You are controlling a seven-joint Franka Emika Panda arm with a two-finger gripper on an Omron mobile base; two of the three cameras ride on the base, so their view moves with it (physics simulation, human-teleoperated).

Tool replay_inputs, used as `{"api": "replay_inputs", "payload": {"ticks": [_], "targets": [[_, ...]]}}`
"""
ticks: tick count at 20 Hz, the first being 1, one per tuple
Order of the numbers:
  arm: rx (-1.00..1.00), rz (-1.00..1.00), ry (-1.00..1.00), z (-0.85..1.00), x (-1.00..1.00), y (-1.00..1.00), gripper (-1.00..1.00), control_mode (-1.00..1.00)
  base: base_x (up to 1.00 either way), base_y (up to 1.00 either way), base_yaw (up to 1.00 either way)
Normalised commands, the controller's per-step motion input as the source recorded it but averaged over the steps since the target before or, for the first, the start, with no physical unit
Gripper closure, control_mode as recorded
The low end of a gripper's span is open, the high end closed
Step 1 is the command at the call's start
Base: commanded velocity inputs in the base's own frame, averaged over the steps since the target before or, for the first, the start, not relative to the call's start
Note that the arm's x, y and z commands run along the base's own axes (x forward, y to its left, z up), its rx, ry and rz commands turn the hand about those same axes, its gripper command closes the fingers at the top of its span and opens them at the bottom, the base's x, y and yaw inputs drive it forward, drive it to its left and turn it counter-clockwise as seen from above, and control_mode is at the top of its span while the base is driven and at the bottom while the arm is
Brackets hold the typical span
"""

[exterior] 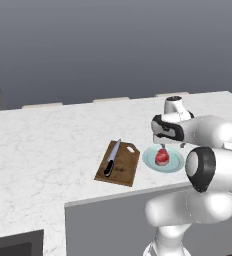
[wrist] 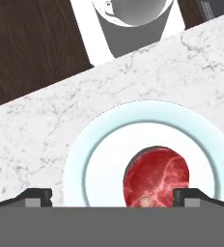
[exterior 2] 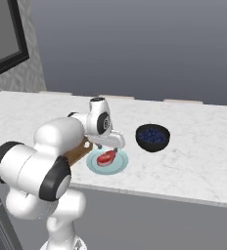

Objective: Pick up the knife from the drawer and place it on the cutting board. Then place the meat from the plate to the cutting board.

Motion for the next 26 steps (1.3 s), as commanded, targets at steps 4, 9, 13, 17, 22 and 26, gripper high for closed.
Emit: {"api": "replay_inputs", "payload": {"ticks": [4, 9, 13, 17, 22, 26], "targets": [[0.0, 0.0, 0.06, -0.24, 0.32, 0.3, -1.0, -1.0, 0.0, 0.0, 0.0], [0.0, 0.02, 0.04, -0.57, 0.03, 0.0, -1.0, -1.0, 0.0, 0.0, 0.0], [0.01, 0.0, 0.0, -0.29, 0.07, -0.18, -1.0, -1.0, 0.0, 0.0, 0.0], [0.04, 0.02, 0.0, -0.26, 0.12, -0.05, -1.0, -1.0, 0.0, 0.0, 0.0], [0.08, 0.03, -0.01, -0.12, 0.23, -0.01, -1.0, -1.0, 0.0, 0.0, 0.0], [0.08, 0.01, -0.01, 0.0, 0.32, 0.0, -1.0, -1.0, 0.0, 0.0, 0.0]]}}
